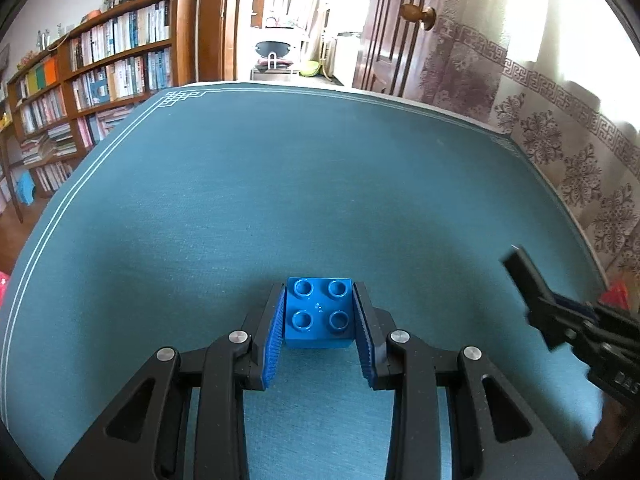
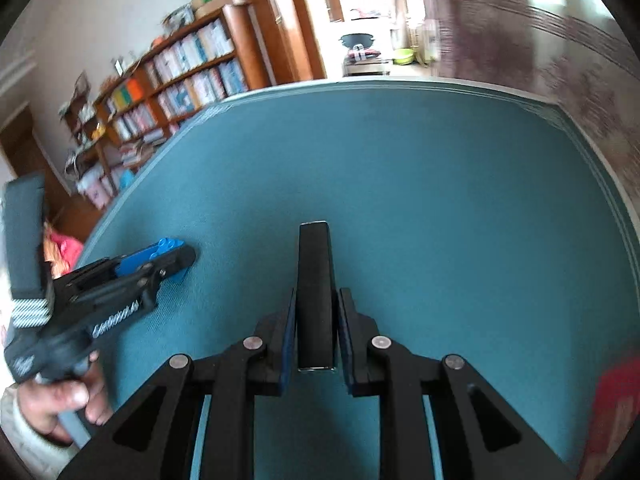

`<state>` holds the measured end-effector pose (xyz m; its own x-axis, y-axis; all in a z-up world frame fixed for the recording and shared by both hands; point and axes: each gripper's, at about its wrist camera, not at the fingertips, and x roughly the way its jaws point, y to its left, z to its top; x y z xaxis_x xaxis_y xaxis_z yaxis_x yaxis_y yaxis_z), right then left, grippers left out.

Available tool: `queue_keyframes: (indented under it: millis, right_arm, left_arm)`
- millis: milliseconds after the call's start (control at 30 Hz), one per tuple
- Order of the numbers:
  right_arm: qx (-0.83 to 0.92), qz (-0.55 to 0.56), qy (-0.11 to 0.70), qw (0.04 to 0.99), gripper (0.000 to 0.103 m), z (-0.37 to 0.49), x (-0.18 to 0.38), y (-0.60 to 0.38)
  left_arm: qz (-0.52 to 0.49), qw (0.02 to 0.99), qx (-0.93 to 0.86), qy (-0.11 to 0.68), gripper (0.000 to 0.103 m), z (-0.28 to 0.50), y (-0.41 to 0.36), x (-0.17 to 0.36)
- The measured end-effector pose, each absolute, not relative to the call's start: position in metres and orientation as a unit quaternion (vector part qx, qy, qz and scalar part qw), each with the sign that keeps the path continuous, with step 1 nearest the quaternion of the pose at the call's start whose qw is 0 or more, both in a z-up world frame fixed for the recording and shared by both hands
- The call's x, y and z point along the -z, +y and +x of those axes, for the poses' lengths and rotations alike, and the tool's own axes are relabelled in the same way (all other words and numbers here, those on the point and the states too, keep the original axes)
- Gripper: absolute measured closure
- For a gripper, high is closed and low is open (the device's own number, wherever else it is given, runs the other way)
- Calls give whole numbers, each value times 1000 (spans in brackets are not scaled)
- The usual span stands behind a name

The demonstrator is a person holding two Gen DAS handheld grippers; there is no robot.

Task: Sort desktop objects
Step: 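Grasp the blue Lego brick with the left gripper while the right gripper grasps the black bar, then carry the blue brick and black bar over the cardboard box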

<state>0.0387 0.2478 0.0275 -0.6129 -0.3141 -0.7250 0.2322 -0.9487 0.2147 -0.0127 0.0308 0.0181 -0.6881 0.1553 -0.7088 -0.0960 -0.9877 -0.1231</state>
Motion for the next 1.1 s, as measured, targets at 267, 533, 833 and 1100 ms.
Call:
queue_keyframes:
  millis: [267, 533, 833, 1100]
  right_arm:
    - [908, 395, -85, 113, 81, 92, -45, 297]
    - [925, 354, -116, 74, 81, 140, -66, 348]
    - [940, 309, -144, 15, 81, 203, -83, 419]
    - [937, 312, -151, -44, 81, 241, -63, 471]
  left_arm:
    - [-381, 106, -918, -25, 68, 9, 62, -34]
    - [-356, 152, -922, 22, 68, 31, 124, -62]
    - [-335, 229, -911, 75, 68, 66, 212, -89]
    - [-333, 310, -882, 118, 68, 100, 296, -95]
